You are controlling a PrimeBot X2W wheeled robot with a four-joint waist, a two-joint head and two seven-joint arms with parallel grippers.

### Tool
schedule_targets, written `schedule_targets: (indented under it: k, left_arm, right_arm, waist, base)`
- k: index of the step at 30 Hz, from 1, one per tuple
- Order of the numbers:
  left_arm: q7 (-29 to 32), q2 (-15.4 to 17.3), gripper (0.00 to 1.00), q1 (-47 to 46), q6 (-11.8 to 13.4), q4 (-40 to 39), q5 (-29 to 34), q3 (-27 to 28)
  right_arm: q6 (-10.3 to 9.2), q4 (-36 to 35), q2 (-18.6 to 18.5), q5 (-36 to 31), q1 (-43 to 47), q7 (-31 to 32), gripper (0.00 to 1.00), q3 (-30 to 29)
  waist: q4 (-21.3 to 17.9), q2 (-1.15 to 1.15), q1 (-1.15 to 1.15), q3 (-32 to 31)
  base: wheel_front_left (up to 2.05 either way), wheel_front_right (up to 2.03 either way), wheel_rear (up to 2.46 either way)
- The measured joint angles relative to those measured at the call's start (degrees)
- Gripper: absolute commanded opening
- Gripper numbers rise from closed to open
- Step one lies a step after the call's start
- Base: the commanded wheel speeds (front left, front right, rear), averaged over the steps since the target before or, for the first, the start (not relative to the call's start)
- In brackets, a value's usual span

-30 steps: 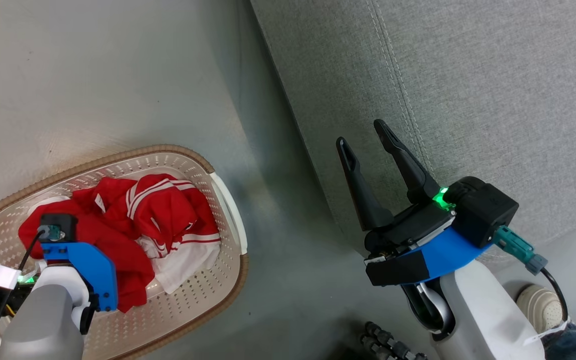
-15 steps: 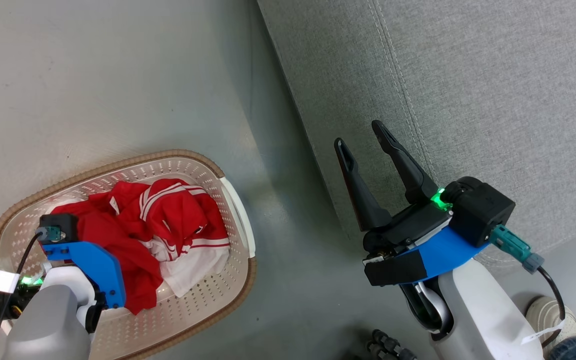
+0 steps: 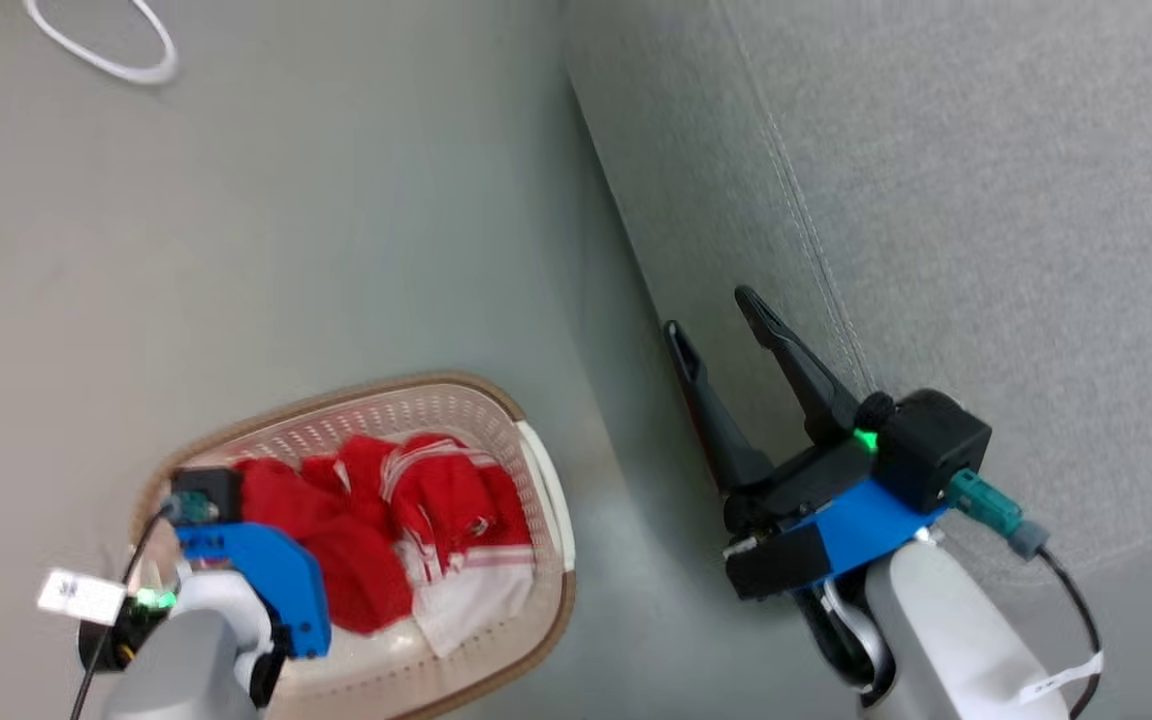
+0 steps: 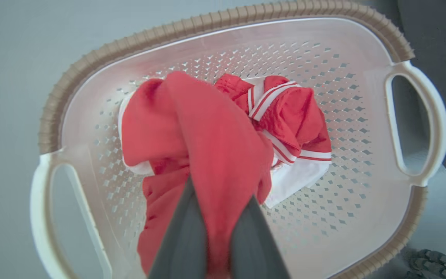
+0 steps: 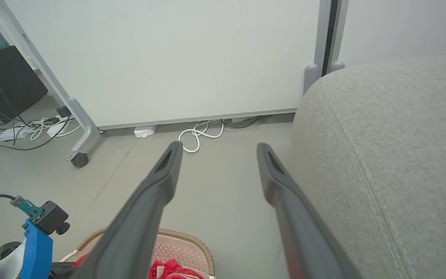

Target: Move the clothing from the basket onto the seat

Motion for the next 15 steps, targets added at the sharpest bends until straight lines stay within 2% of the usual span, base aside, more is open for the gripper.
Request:
schedule_targets:
  k: [7, 15]
  left_arm:
    - [-3.69, -3.16, 0.0, 3.05, -0.24, -0.38, -0.8, -2.36]
    - [-13.77, -5.45, 0.0, 10.7, -0.26, -5.69, -4.54, -8.0]
  right_arm:
    - [0.0, 3.32, 0.0, -1.56, 3.4, -0.01, 1.0, -0.41]
    - [0.0, 5.69, 0.01, -2.97, 7.11, 0.45, 1.0, -0.99]
  waist:
    - [4.01, 0.0, -0.01, -10.28]
    - [7.47, 0.0, -0.01, -19.71]
  base:
    - [0.0, 0.0, 0.0]
    - [0.0, 0.0, 0.0]
